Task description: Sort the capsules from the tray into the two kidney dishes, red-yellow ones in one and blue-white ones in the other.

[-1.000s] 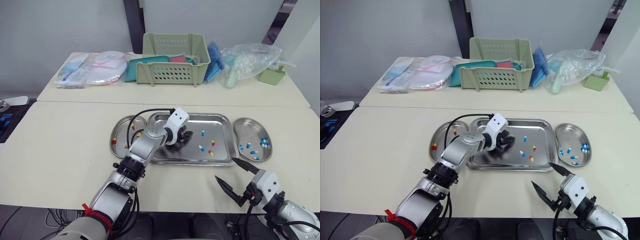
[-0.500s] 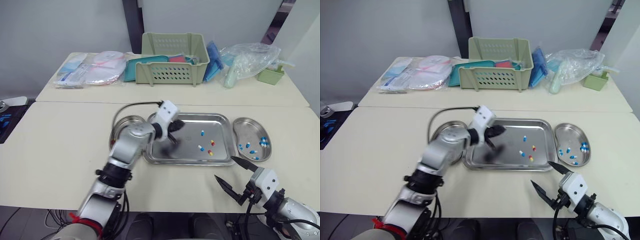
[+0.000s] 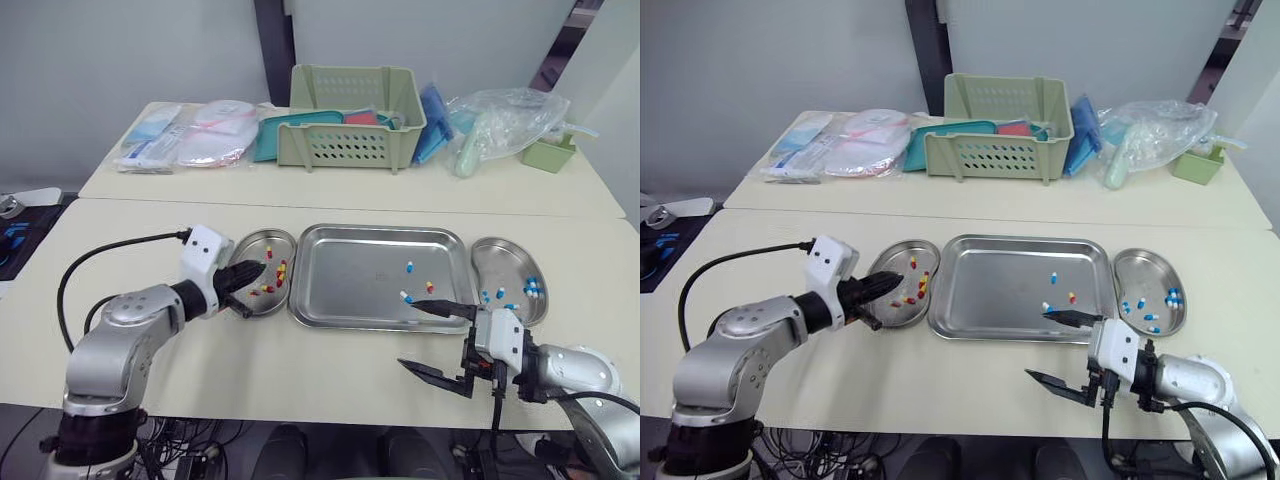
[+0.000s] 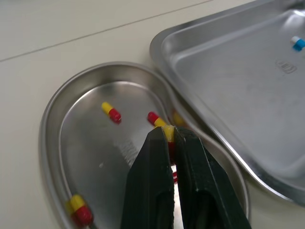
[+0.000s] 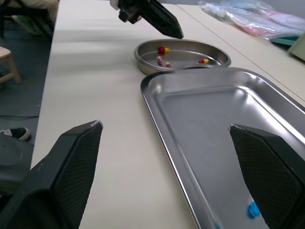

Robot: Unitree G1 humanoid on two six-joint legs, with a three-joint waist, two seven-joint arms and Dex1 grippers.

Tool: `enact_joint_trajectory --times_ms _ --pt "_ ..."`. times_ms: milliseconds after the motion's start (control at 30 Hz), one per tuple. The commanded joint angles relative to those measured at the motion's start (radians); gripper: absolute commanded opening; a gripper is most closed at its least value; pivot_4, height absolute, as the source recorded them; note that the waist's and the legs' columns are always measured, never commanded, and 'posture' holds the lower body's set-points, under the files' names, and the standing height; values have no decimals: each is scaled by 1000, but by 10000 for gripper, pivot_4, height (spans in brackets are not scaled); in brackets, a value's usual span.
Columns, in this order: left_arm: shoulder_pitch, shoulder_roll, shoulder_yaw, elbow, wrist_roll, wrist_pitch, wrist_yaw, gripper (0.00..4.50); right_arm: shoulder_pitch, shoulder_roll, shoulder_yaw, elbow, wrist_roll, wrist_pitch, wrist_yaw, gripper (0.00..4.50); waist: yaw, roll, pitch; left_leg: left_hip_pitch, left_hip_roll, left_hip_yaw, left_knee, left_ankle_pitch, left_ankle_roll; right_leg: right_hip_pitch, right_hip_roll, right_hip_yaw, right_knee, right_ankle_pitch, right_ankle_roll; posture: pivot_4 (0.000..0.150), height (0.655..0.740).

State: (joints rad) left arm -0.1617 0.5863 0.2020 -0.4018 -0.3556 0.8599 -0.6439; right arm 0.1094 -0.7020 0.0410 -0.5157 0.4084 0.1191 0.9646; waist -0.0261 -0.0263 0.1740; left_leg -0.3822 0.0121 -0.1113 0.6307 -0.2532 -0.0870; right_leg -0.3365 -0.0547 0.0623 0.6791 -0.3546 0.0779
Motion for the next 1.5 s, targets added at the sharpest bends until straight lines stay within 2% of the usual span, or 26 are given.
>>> enact_joint_trajectory --times_ms 33,167,633,733,1033,1100,1500 --pt "10 -8 24 -57 -29 -23 20 423 -35 -8 5 -30 39 29 21 45000 0 0 0 0 0 0 0 0 0 0 0 0 0 0 0 1500 7390" --pt "36 -36 23 -56 -24 -44 59 423 -73 -13 12 -39 51 75 24 45000 -1 0 0 0 0 0 0 0 0 0 0 0 0 0 0 1500 7390" --pt "49 -22 0 -6 -25 -107 61 423 -47 27 41 -51 -26 79 -45 45000 -2 0 0 0 0 0 0 0 0 -1 0 0 0 0 0 1500 7390" --pt "49 -15 13 -14 -40 -121 47 7942 -52 29 42 -52 -27 82 -49 45000 -2 0 0 0 0 0 0 0 0 -1 0 0 0 0 0 1500 7390" --pt "49 36 56 -36 -64 -138 33 38101 -65 40 53 -43 -29 83 -54 45000 -3 0 0 0 0 0 0 0 0 -1 0 0 0 0 0 1500 7390" --pt "64 53 70 -41 -68 -150 18 43594 -69 39 53 -37 -30 79 -52 45000 -3 0 0 0 0 0 0 0 0 -1 0 0 0 0 0 1500 7390" --pt "131 118 146 -41 -116 -210 -54 43594 -74 27 28 -25 -31 65 -44 45000 -4 0 0 0 0 0 -1 0 0 -1 0 0 0 0 0 1500 7390"
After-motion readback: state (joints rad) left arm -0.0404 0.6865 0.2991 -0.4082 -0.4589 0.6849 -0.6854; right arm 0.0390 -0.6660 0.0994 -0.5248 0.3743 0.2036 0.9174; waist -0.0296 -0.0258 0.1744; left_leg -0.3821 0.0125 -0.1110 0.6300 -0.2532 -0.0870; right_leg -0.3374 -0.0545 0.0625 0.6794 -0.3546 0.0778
